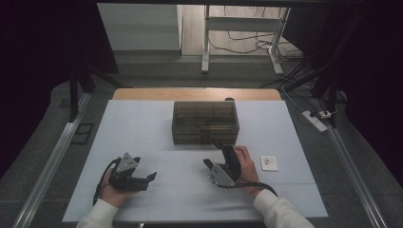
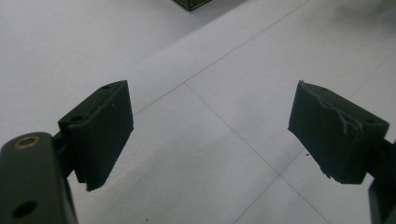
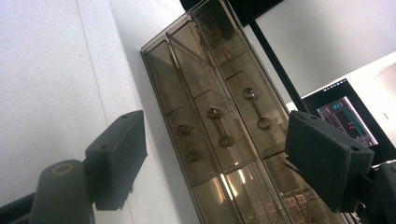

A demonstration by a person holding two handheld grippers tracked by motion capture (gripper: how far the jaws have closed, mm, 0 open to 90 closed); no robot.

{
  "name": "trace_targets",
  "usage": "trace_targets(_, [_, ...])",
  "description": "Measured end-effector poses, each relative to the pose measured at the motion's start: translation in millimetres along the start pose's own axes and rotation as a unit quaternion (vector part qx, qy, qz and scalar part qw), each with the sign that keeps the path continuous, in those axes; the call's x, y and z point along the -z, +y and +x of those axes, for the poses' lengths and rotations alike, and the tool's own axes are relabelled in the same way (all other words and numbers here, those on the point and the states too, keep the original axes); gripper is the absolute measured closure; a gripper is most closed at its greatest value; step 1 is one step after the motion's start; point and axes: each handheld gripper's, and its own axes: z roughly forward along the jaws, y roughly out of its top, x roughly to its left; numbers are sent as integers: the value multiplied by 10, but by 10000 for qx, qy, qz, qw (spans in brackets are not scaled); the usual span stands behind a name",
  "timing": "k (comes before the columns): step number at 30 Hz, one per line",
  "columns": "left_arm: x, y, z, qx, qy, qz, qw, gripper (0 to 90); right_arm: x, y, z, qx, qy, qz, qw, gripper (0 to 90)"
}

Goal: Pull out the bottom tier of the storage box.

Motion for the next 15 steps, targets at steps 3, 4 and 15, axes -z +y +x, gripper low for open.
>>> trace_targets(3, [-2,1,-2,-4,1,-1,10000,139,-12,-4,7,21,6,-4,10000,209])
trace_targets(4, [-3,2,-3,-11,-3,1,10000,139,-17,-8,7,40,15,-15,10000,209])
trace_targets(15, [-5,4,-6,-20,0,5,10000,139,-65,-5,19,124,33,-10,9999,212])
